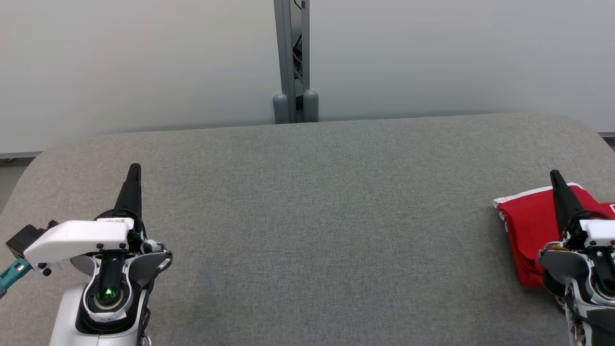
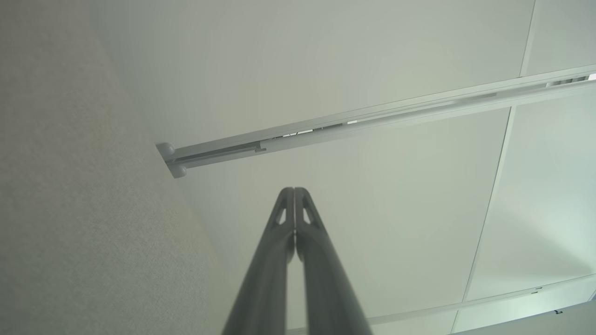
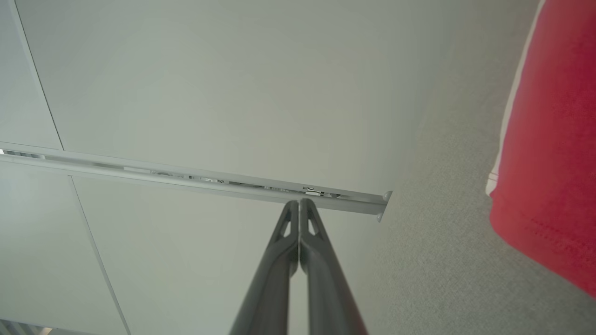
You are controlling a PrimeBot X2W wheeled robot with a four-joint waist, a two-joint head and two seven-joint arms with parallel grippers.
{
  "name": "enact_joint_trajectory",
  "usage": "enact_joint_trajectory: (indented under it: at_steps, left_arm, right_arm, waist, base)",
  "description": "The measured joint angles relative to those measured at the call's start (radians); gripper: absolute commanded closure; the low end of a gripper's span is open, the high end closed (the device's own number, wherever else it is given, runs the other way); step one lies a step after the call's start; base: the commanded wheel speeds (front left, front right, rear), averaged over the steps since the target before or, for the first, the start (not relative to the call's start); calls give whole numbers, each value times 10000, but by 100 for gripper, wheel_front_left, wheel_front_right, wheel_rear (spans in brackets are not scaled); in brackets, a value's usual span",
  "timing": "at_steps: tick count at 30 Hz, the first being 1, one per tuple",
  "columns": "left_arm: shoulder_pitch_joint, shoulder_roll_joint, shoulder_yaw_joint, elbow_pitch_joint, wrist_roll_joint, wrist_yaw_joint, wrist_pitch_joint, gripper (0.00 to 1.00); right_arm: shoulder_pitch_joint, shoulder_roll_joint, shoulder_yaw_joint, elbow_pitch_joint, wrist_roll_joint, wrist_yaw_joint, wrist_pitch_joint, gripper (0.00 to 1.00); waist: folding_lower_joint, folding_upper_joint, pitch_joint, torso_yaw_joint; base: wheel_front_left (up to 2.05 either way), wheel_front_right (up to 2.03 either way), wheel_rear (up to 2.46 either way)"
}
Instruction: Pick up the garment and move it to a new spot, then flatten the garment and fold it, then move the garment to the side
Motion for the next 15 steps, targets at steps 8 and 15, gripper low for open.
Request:
enact_joint_trajectory:
  at_steps: [8, 15]
  left_arm:
    - [-159, -79, 113, -17, -487, 2, 109, 100]
    - [-263, -128, 209, -27, -874, 2, 169, 100]
  right_arm:
    - [-241, -10, -104, 207, 500, 0, 146, 100]
    - [-427, -13, -182, 387, 917, 0, 291, 100]
  waist:
    - [0, 0, 12, -13]
    - [0, 0, 24, -24]
  base:
    - [0, 0, 0]
    - [0, 0, 0]
